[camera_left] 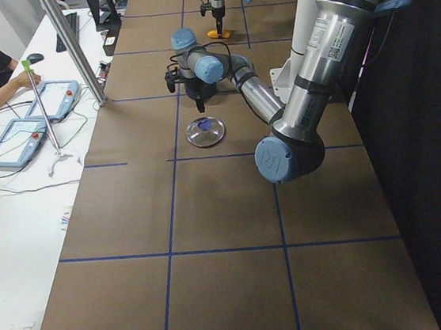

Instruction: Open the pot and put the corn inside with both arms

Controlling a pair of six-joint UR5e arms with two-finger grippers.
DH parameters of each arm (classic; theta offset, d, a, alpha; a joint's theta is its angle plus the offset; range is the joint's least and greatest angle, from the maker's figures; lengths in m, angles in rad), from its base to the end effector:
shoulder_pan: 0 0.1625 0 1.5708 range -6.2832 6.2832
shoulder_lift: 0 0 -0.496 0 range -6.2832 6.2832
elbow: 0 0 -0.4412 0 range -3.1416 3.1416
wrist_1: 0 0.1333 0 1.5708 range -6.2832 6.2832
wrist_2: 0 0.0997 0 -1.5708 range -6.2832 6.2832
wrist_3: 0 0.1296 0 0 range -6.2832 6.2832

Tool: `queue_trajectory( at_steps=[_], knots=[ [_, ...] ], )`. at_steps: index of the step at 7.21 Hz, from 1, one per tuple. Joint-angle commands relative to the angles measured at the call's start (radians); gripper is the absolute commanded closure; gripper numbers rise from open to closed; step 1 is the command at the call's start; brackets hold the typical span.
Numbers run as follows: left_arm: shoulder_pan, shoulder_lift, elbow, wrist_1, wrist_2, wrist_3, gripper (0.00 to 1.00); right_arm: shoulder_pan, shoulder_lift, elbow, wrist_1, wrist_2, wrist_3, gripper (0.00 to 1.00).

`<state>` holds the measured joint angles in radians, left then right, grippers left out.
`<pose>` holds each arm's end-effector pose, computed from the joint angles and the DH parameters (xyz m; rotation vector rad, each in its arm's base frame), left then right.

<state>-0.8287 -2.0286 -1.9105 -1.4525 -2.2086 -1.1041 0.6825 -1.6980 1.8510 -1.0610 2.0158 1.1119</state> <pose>0.4117 -0.5320 0.3101 -0.0929 0.8913 -0.1210 -0.3575 -0.3905 0.6181 -0.0085 -0.7793 0.0647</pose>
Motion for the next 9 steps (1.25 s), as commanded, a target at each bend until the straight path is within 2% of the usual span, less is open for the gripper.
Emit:
queue_trajectory(
  at_steps=[1, 3, 4, 6, 8, 9],
  knots=[
    [-0.001, 0.001, -0.007, 0.007, 0.001, 0.007, 0.00, 0.002, -0.002, 0.013, -0.001, 0.006, -0.003, 0.97],
    [-0.015, 0.005, -0.012, 0.009, 0.000, 0.015, 0.00, 0.005, -0.002, 0.023, -0.001, 0.006, -0.003, 0.99],
    [-0.032, 0.013, -0.031, 0.020, 0.000, 0.074, 0.00, 0.008, 0.000, 0.061, -0.013, 0.009, -0.003, 0.99],
    [-0.082, 0.033, -0.079, 0.128, 0.000, 0.243, 0.00, 0.032, 0.017, 0.098, -0.014, 0.015, -0.003, 0.99],
    [-0.142, 0.129, -0.102, 0.123, -0.002, 0.411, 0.00, 0.055, 0.128, 0.111, -0.060, 0.017, -0.001, 0.99],
    [-0.171, 0.177, -0.102, 0.116, -0.002, 0.499, 0.00, 0.061, 0.231, 0.111, -0.150, 0.023, 0.000, 0.99]
  ],
)
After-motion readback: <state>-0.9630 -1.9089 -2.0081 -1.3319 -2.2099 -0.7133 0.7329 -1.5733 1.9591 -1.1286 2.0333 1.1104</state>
